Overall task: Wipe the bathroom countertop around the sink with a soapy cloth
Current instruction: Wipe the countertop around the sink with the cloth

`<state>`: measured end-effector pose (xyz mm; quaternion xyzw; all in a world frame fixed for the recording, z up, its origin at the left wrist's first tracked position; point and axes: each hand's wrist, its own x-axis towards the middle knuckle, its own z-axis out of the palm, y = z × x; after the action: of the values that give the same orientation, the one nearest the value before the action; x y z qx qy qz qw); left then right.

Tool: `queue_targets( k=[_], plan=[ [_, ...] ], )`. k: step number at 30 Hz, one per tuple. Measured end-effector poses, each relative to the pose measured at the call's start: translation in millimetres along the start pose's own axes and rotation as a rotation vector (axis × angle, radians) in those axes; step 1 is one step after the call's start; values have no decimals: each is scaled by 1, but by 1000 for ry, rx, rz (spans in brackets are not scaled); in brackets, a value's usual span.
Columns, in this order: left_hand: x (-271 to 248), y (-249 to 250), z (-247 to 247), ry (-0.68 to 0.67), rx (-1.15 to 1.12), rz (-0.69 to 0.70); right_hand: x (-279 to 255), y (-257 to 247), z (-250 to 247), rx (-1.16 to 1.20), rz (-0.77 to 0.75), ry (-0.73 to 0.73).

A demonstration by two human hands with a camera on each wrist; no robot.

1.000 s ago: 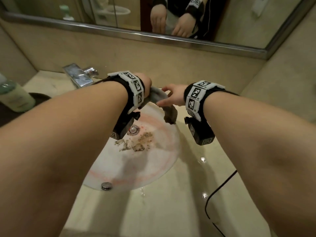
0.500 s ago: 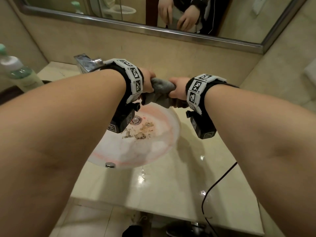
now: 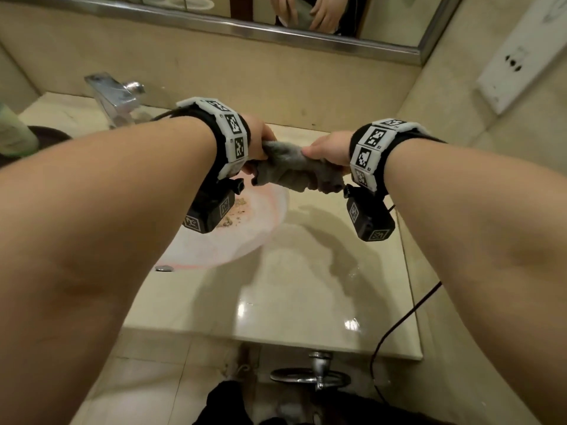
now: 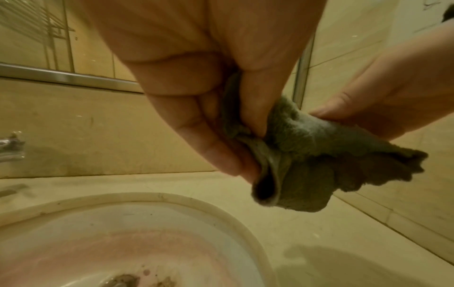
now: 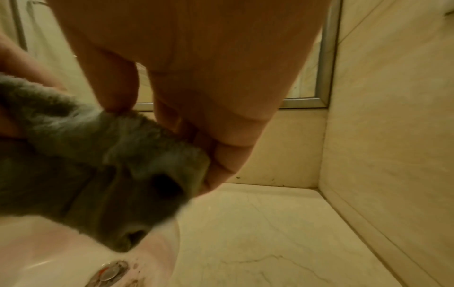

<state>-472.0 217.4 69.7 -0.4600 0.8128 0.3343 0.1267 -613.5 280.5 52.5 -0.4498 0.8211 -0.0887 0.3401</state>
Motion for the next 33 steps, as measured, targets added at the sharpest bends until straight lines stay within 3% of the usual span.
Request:
queue_targets(
  k=[4, 8, 12, 16, 23, 28, 33],
  plan=[
    [-4, 8, 20, -25, -99, 40, -13, 23, -7, -88, -34, -57],
    [-10, 8, 28, -23, -179, 78, -18, 28, -7, -188, -94, 22],
    [-16, 3, 26, 120, -45, 43, -22, 16, -4, -276, -105, 43],
    [-23, -15, 18, 64, 70, 82, -28, -4, 2, -318, -116, 25],
    [-47, -54, -15, 63, 344, 97, -42, -64, 29, -383, -78, -24],
    [-68, -111, -48, 78, 379, 115, -55, -128, 58, -394, -49, -23],
    [-91, -172, -86, 151, 438, 109, -59, -193, 91, -331, -114, 17]
  ],
)
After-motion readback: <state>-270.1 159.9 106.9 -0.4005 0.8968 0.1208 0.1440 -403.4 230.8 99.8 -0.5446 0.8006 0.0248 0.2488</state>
